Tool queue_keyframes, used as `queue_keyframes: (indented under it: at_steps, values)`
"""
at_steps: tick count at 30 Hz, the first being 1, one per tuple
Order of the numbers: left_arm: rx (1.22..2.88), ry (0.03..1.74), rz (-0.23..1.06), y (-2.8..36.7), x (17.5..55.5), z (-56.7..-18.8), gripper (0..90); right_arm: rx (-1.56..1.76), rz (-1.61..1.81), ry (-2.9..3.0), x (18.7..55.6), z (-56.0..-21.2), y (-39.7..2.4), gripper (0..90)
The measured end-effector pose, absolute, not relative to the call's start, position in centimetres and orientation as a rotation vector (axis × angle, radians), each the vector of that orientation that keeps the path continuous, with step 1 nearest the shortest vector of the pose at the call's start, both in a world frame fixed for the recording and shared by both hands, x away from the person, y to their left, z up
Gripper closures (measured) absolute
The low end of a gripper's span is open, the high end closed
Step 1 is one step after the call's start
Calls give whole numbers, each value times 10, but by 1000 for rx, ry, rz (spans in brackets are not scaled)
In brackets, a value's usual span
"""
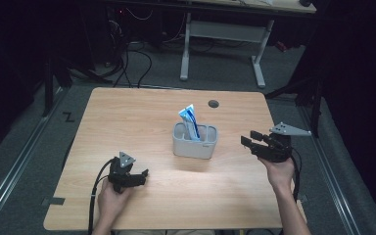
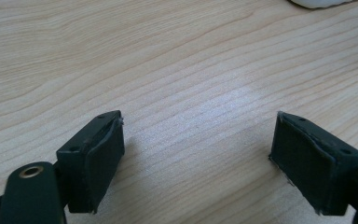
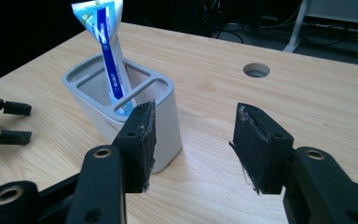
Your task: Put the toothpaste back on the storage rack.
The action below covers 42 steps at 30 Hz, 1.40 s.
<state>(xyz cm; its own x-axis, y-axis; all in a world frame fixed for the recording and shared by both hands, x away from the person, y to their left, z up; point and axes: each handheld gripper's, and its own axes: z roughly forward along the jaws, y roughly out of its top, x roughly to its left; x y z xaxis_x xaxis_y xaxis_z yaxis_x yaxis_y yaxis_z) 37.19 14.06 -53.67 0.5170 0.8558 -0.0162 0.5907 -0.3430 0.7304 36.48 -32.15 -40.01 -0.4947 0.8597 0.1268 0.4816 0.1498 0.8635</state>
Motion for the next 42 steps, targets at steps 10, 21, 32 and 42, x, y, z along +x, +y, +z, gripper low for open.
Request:
queue_keyframes:
  at_steps: [10, 21, 32, 42]
  values:
    - [2064, 1175, 494, 141, 372, -537, 176, 1313, 1292, 2041, 361, -413, -326, 491]
    - [2063, 1177, 493, 140, 372, -537, 176, 1354, 1236, 2041, 361, -435, -325, 509]
    - [2064, 1176, 494, 140, 372, -537, 176, 1380, 1235, 2044, 363, -449, -325, 520]
    - [2063, 1177, 494, 140, 372, -537, 176, 1393, 1195, 2051, 364, -461, -320, 521]
